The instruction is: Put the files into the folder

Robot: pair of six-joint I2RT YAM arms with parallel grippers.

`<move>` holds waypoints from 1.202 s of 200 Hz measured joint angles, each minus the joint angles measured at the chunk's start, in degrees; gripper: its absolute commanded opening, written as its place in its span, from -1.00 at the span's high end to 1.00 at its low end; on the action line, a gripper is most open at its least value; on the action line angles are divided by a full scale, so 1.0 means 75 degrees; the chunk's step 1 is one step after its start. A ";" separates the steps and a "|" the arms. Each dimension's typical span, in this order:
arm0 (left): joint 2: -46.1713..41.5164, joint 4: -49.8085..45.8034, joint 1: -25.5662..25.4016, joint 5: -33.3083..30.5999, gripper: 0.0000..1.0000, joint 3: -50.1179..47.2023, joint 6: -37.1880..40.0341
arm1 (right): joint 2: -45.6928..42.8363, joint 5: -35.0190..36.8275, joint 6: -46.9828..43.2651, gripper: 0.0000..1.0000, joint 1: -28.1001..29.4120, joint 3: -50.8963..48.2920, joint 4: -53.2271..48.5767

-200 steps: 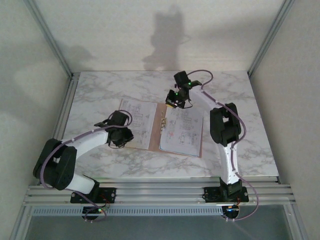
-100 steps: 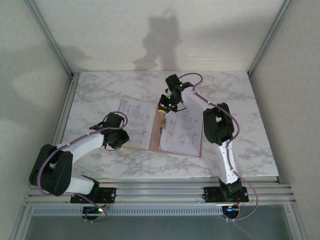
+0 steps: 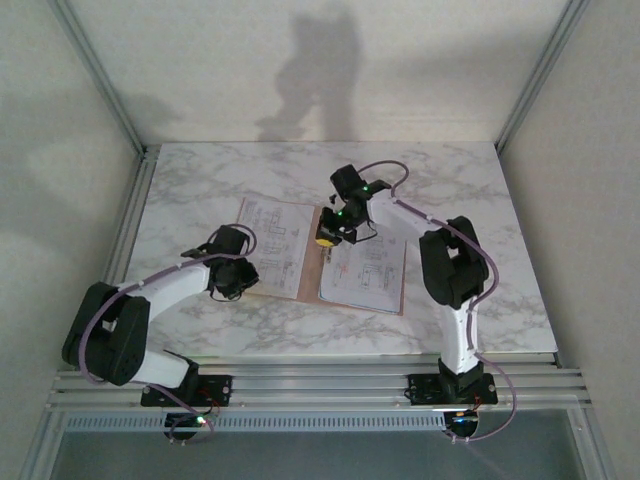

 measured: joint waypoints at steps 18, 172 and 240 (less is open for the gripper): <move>0.0119 -0.0079 0.0105 -0.0061 0.63 0.0114 0.0108 | -0.0388 0.0242 0.0026 0.98 0.0012 -0.0274 0.0038; 0.0793 0.0729 -0.1102 -0.0061 0.74 0.0198 0.0067 | -0.2337 0.1376 0.1174 0.72 -0.0813 -0.2267 0.1297; 0.0970 0.1078 -0.2095 0.0393 0.75 0.0224 -0.0539 | -0.2824 0.1373 0.2407 0.14 -0.1294 -0.3523 0.2017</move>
